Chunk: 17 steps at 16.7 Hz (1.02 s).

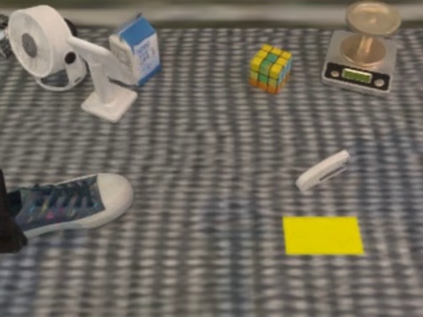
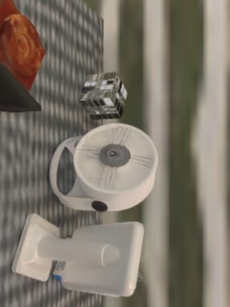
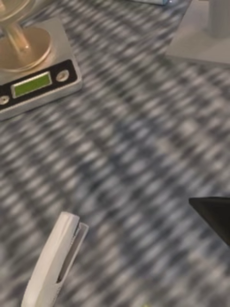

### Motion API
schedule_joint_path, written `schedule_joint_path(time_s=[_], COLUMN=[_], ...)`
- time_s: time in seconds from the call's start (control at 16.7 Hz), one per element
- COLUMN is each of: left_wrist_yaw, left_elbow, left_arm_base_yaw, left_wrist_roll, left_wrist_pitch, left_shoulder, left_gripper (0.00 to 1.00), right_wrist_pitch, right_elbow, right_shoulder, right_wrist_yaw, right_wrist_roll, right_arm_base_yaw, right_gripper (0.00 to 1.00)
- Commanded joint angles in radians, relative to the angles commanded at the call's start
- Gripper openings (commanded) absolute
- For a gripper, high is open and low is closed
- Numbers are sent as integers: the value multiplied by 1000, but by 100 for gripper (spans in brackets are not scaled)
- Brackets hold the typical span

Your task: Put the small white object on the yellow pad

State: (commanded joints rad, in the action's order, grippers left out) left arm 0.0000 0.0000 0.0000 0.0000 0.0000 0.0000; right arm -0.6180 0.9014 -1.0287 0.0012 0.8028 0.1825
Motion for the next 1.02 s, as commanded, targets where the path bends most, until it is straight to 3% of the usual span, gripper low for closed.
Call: schedule_joint_path(time_s=[0.6, 0.84, 1.02], left_wrist_yaw=[0, 0, 0], left_elbow=[0, 0, 0], left_arm_base_yaw=[0, 0, 0], left_wrist_roll=[0, 0, 0], left_wrist_pitch=[0, 0, 0], left_shoulder=[0, 0, 0], left_gripper=[100, 100, 100], right_wrist_pitch=[-553, -659, -684], right_elbow=[782, 961, 1006], right_shoulder=[-925, -1113, -1153], right_wrist_yaw=[2, 2, 3], right_wrist_roll=[707, 857, 893], right_arm_base_yaw=[160, 194, 202], right_gripper=[100, 100, 100])
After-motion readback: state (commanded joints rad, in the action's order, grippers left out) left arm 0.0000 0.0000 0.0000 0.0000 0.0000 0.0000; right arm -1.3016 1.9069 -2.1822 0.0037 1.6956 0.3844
